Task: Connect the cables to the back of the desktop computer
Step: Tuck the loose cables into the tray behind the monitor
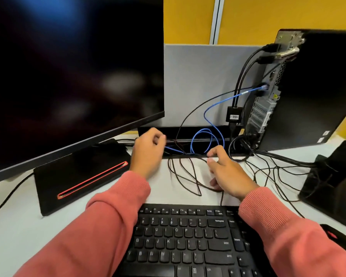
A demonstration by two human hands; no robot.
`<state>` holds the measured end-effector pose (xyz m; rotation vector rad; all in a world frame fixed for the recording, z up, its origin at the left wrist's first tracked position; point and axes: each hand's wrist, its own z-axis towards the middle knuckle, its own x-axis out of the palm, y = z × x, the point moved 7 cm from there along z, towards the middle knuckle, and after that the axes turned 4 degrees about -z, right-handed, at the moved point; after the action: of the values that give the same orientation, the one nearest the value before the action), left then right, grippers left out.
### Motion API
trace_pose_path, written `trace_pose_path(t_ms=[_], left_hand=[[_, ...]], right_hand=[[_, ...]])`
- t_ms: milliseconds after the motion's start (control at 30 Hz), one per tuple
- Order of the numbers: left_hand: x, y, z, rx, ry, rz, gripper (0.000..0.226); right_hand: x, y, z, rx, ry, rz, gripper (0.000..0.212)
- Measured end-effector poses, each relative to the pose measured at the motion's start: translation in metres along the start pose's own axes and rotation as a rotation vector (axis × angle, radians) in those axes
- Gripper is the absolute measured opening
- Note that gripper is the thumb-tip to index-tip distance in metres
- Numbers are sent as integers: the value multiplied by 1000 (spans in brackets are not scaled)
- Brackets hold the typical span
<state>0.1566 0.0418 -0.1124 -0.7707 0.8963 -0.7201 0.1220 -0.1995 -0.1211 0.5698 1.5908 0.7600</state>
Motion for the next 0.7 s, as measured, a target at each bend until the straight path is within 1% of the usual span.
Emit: trace_pose_path(t_ms=[33, 67, 133, 200, 267, 333, 433, 533, 700], left_hand=[[-6, 8, 2, 24, -48, 69, 10], [-6, 13, 3, 38, -29, 132, 11], [6, 22, 3, 59, 104, 258, 23], [19, 23, -1, 108, 219, 408, 38], [30, 23, -5, 128, 321, 547, 47], [39, 24, -5, 147, 410, 650, 51], [49, 27, -2, 162, 513, 734, 52], [55, 29, 6, 154, 526, 766, 50], [55, 21, 14, 198, 413, 793, 47]], right_hand=[[-3, 1, 4, -28, -30, -63, 14], [-5, 3, 10, -65, -66, -138, 23], [-6, 10, 24, -144, -114, -257, 41], [0, 17, 42, -215, -110, -332, 51], [8, 20, 59, -238, -75, -377, 58], [11, 19, 73, -223, -40, -408, 62], [12, 9, 88, -195, 5, -453, 61], [14, 1, 96, -181, 58, -532, 57], [20, 7, 101, -154, 99, -665, 52]])
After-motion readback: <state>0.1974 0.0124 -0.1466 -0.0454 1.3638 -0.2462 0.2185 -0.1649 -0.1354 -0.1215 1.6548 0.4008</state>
